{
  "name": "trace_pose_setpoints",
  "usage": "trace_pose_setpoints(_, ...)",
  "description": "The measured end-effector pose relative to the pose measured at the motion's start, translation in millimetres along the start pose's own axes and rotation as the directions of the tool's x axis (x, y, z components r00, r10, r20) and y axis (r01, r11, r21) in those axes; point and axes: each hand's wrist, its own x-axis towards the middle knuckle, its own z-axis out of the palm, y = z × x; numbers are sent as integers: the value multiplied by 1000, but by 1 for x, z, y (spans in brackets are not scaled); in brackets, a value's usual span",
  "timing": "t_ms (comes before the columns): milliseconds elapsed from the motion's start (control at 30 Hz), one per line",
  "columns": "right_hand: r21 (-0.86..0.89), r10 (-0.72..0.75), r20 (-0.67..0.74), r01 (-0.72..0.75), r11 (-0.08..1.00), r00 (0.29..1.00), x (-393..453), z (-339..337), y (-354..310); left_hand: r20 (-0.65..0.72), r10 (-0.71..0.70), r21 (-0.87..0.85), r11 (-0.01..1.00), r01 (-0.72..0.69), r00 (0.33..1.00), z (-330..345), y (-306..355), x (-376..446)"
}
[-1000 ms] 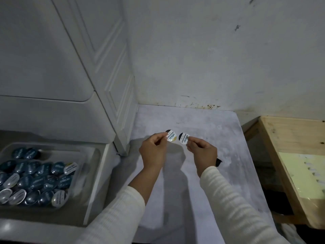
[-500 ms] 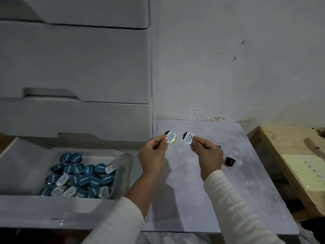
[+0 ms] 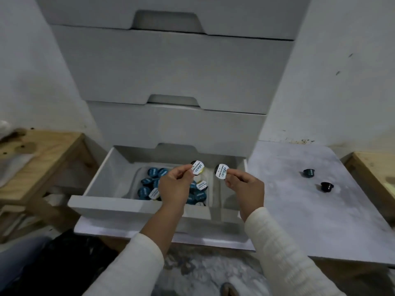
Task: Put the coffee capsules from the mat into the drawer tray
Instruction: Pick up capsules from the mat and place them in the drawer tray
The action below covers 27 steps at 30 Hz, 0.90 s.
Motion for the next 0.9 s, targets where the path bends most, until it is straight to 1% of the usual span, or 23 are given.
trace_pose_setpoints(167, -24, 106, 78, -105, 994, 991, 1, 38, 7, -3, -110, 28, 994, 110, 994, -28, -3, 34)
trace_pose_setpoints(267, -19, 162, 107, -161, 987, 981, 12, 60, 16, -19, -137, 55, 989, 138, 990, -35, -6, 54)
trace_pose_setpoints(467, -34, 305, 116, -304, 952, 945, 49, 91, 37, 8, -210, 173, 963, 205, 978, -41, -15, 97)
trace_pose_setpoints(733, -145, 393, 98, -378, 914, 914, 80, 114, 61, 41, -285, 323, 911, 257, 958, -46, -34, 140)
trace_pose_setpoints(900, -219, 399, 74, -375, 901, 914, 92, 122, 71, 52, -325, 370, 885, 284, 944, -40, -34, 150)
